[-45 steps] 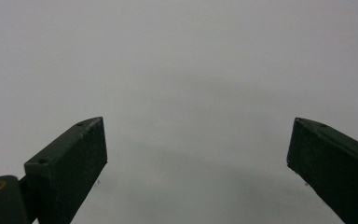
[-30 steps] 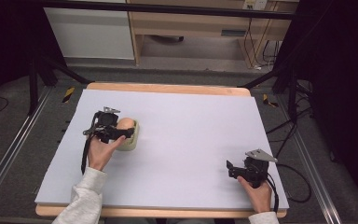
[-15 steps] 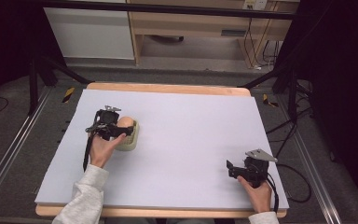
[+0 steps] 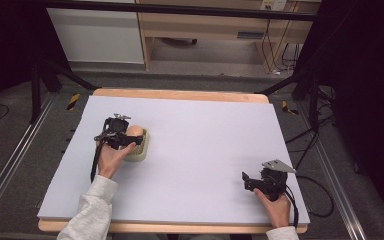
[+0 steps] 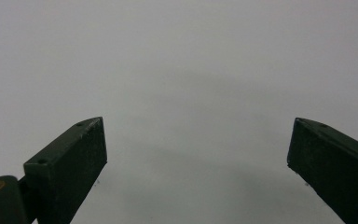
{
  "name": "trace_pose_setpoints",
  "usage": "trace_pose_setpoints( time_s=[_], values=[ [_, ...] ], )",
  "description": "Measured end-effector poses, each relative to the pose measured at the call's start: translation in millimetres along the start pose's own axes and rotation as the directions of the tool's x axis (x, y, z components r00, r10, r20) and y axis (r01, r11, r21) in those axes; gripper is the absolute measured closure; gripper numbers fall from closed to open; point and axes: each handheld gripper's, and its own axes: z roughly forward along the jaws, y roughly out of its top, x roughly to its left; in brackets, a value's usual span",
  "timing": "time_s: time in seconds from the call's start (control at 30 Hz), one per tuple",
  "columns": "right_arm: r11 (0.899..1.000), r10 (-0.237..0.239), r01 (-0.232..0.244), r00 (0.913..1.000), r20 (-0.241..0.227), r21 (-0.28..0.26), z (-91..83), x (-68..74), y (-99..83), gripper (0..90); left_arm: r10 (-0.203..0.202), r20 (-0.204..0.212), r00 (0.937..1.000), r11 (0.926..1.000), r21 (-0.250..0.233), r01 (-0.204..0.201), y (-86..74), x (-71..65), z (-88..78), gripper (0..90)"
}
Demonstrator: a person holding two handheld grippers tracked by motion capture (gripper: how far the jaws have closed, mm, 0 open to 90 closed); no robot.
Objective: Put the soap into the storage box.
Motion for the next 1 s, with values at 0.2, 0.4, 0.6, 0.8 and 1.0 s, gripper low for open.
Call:
trace_pose_setpoints(
  time_s=[0.2, 0.4, 0.6, 0.8, 1.0],
  values=[
    [1.000, -0.005, 0.005, 1.0000, 0.000, 0.000, 0.2, 0.5, 0.0, 5.0, -0.002, -0.003, 1.0000, 1.0000, 0.008, 0.002, -1.2, 1.6, 4.7, 31.7],
    [1.000, -0.007, 0.007, 1.0000, -0.002, 0.003, 1.4, 1.4, 0.1, 5.0, -0.004, -0.006, 1.0000, 0.9997, 0.025, 0.004, -2.3, 2.8, 11.5, 31.7],
    [1.000, -0.005, 0.005, 1.0000, -0.004, 0.004, 1.3, 1.2, 0.3, 4.9, -0.005, -0.006, 1.0000, 0.9994, 0.033, 0.006, -3.0, 3.0, 13.3, 31.7],
    [1.000, -0.005, 0.005, 1.0000, -0.002, 0.004, 1.5, 1.5, 0.3, 4.9, -0.006, -0.005, 1.0000, 0.9992, 0.039, 0.006, -4.0, 2.3, 16.9, 31.7],
    [1.000, -0.002, 0.002, 1.0000, -0.001, 0.004, 1.5, 1.6, 0.3, 4.9, -0.013, -0.008, 0.9999, 0.9989, 0.044, 0.013, -4.7, 3.6, 18.4, 31.7]
  ],
)
